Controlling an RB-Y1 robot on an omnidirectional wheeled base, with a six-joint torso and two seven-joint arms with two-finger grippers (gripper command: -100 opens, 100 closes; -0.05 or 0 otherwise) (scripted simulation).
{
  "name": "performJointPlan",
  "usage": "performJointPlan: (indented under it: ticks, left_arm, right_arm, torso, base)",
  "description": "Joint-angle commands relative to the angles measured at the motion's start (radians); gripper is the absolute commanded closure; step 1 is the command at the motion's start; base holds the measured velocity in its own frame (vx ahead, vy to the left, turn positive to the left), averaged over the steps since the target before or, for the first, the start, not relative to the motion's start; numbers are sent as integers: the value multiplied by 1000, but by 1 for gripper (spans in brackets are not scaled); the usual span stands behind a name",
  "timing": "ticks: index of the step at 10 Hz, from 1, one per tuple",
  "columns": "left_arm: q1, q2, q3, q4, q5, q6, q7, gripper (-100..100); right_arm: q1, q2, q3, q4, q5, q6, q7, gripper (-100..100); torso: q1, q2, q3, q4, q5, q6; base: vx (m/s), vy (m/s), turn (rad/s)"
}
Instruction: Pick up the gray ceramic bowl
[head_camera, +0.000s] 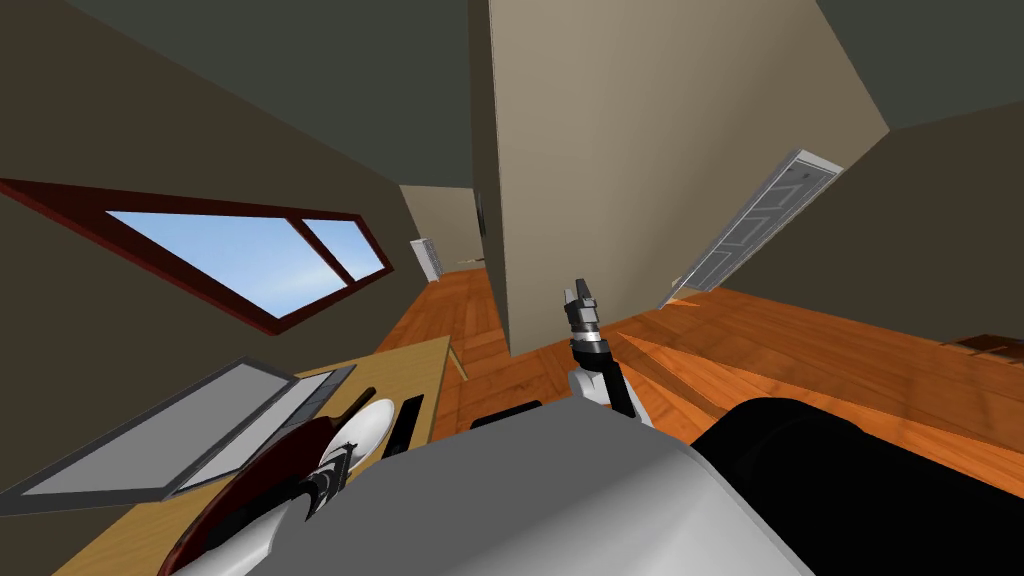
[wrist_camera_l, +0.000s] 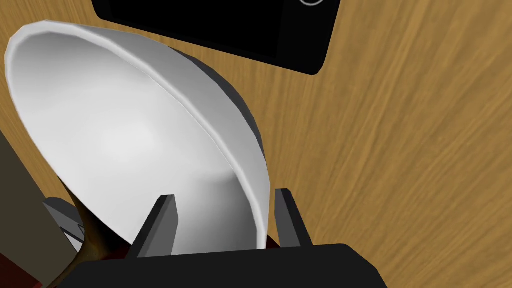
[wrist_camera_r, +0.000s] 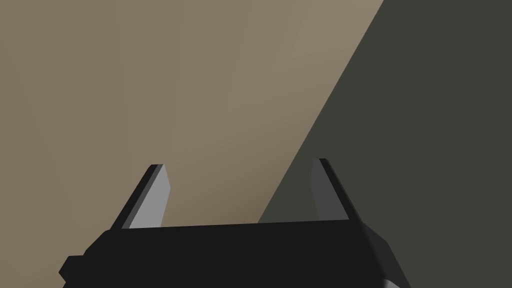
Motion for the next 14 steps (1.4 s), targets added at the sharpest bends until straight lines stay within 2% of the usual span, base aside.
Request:
performJointPlan:
  ticks: [1, 4, 5, 6, 13, 14]
  left_arm:
    - [0, 0, 0, 0, 0, 0, 0, 100]
    - [1, -1, -1, 1, 0, 2, 0, 100]
    - [1, -1, -1, 1, 0, 2, 0, 0]
    - [15, 1, 0, -27, -2, 7, 1, 100]
    - [104, 22, -15, -169, 13, 28, -21, 100]
    - [96, 20, -14, -156, 11, 27, -19, 100]
  right_arm:
    - [0, 0, 0, 0, 0, 0, 0, 0]
    - [0, 0, 0, 0, 0, 0, 0, 0]
    - [0, 0, 0, 0, 0, 0, 0, 0]
    - [0, 0, 0, 0, 0, 0, 0, 0]
    - [0, 0, 0, 0, 0, 0, 0, 0]
    - [0, 0, 0, 0, 0, 0, 0, 0]
  torso:
    - [0, 0, 0, 0, 0, 0]
    - [0, -1, 0, 0, -1, 0]
    - [-1, -1, 0, 1, -1, 0]
    - [-1, -1, 0, 1, -1, 0]
    - [-3, -4, -2, 0, -3, 0]
    - [-3, -3, -1, 0, -3, 0]
  base:
    - [-8, -4, 12]
    - [0, 0, -3]
    - [0, 0, 0]
    - [31, 6, 174]
    - [68, 0, 129]
    - [23, -9, 26]
